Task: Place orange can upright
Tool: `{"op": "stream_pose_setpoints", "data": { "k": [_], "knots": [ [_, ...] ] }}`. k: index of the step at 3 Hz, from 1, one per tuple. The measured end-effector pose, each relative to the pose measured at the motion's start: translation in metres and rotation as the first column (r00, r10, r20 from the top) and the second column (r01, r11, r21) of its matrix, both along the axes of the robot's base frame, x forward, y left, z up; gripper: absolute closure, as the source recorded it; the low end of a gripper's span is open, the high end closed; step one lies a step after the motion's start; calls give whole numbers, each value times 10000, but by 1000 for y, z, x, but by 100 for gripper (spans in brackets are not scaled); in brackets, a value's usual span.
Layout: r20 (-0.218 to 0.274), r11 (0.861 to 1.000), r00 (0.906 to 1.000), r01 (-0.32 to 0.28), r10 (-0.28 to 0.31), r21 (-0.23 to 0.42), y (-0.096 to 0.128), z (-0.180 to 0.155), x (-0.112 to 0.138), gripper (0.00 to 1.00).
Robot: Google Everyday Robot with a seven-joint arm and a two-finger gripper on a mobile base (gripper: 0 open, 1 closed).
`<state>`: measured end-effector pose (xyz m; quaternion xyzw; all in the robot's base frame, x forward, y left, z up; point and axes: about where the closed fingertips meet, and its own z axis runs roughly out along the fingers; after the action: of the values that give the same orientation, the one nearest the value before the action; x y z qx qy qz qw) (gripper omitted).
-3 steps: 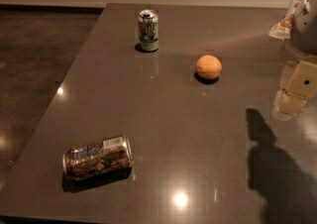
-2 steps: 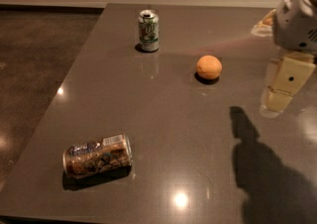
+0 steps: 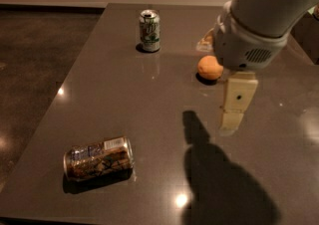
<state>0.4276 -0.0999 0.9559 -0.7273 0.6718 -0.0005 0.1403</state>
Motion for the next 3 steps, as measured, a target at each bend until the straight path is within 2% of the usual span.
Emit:
{"op": "stream_pose_setpoints", "data": {
  "k": [1, 2, 3],
  "knots": [
    [-229, 9968, 9965, -804, 803, -33, 34, -9, -21, 0],
    [-504, 9908, 9896, -1352, 1346, -93, 60, -17, -43, 0],
    [-785, 9861, 9833, -1657, 1640, -159, 85, -29, -60, 0]
  ]
}}
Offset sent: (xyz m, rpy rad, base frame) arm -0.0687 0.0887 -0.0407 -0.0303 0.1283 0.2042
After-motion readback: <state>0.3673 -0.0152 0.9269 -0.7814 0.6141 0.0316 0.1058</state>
